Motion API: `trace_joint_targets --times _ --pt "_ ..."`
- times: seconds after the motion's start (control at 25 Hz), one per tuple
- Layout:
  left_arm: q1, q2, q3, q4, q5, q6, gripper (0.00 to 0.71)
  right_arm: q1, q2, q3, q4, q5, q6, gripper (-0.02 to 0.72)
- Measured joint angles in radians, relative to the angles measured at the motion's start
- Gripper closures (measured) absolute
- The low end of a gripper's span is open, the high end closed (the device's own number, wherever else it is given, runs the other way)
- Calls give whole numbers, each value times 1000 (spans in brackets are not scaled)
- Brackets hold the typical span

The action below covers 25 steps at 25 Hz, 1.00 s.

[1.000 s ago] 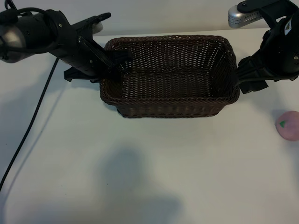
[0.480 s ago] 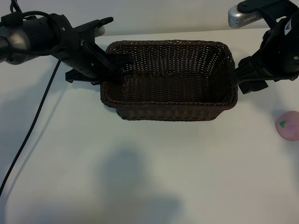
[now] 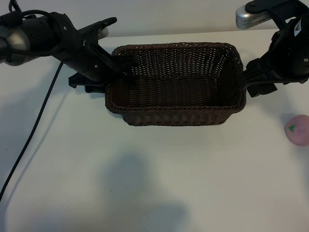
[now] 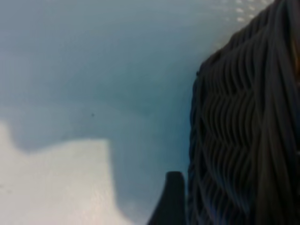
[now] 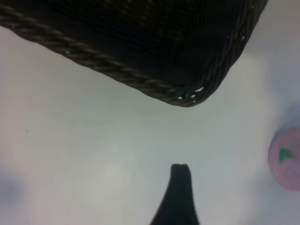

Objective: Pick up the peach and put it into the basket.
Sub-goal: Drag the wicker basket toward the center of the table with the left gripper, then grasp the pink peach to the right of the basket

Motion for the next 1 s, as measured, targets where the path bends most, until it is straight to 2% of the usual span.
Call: trace_joint_targets --times 0.12,0.44,0.8,1.0 --pt "0 -33 -1 52 30 -30 10 0 0 0 0 0 0 108" --pt "0 -199 -24 336 182 -172 51 0 0 0 0 0 0 108" --pt "0 -452 -117 528 363 -166 84 0 0 0 0 0 0 108" --pt "0 -622 -120 572 437 -116 114 0 0 0 0 1 0 108"
